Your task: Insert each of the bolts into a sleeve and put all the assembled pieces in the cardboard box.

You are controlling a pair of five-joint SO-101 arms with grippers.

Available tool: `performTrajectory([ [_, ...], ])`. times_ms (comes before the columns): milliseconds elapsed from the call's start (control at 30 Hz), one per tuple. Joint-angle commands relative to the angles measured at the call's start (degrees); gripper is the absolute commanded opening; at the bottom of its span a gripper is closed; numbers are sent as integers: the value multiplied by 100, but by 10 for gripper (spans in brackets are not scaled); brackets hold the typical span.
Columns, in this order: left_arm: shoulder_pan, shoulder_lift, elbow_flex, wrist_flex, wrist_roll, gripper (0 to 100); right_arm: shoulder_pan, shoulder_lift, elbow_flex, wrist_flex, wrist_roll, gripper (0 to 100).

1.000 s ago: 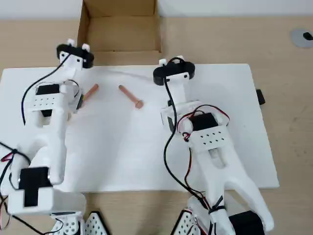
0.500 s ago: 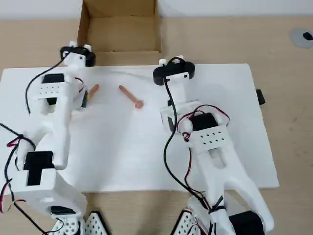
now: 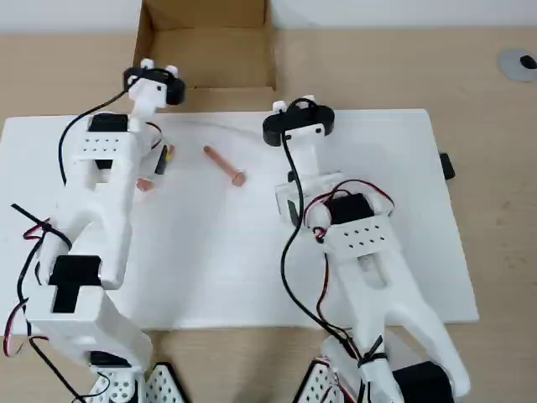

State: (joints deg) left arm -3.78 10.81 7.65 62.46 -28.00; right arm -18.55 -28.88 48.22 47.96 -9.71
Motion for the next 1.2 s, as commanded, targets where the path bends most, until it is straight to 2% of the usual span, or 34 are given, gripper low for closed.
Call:
performTrajectory([
  [0,-97,136,-26,-123,9,75,57,-233,-13,-97,35,10],
  [167,-97,602,-88,-193,9,110,57,-233,-13,-97,35,10],
  [467,-97,752,-79,-281,0,109,57,-233,-13,-88,35,10],
  [533,-97,752,-79,-246,0,83,57,-233,-13,-88,35,10],
  [600,-70,734,-79,-202,9,11,57,-233,-13,-88,35,10],
  [900,18,593,-914,703,18,10,40,-233,-40,-97,35,10],
  [1033,202,-92,-1802,1371,18,10,48,-233,-31,-105,35,10],
  [1167,756,-1182,-2400,1890,0,10,66,-242,-75,-132,53,10],
])
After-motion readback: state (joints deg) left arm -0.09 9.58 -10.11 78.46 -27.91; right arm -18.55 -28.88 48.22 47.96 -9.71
